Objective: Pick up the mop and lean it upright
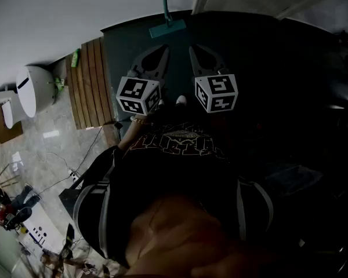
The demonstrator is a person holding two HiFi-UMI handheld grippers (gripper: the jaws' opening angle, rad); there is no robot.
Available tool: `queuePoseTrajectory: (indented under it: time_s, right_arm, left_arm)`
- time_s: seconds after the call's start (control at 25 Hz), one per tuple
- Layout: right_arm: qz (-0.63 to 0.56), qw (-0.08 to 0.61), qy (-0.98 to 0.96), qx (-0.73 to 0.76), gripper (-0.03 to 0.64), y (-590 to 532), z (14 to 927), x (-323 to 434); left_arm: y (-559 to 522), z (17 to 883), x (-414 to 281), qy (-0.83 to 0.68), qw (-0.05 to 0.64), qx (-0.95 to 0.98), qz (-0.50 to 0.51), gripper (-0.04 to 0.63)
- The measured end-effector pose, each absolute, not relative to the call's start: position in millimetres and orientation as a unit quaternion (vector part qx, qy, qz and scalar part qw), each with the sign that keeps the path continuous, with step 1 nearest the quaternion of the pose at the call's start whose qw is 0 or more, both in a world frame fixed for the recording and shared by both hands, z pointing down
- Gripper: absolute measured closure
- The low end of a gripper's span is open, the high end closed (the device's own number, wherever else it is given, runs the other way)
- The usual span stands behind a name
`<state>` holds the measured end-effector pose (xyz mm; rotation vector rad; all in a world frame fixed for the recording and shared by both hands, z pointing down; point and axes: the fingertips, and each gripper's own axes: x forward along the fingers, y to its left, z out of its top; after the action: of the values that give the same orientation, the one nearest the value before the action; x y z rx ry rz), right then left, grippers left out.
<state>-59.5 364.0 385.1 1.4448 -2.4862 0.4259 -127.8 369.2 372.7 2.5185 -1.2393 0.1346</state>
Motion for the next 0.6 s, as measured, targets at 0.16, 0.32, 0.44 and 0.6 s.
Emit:
queuePoseTrajectory:
  time_s: [0.16, 0.32, 0.44, 0.6]
  right_arm:
    - [0.145, 0.117, -0.85, 0.494, 0.598, 367, 388, -52]
    - [0.147, 0.107, -0.851, 0.493, 0.597, 367, 384, -43]
    - [0.15, 0.103, -0.852, 0.491, 0.597, 371, 390, -33]
    - [0.151, 0.101, -0.849, 0.496, 0.597, 371, 395, -21]
  left_arm:
    - [372, 376, -120, -0.433, 0.165, 0.885, 0.049, 0.558]
    - [372, 374, -110, -0.432, 0.168, 0.885, 0.048, 0.558]
    - [376, 380, -100, -0.432, 0.167, 0.885, 0.048, 0.558]
    - [377, 386, -91, -0.433, 0.171, 0.884, 0.049, 0.558]
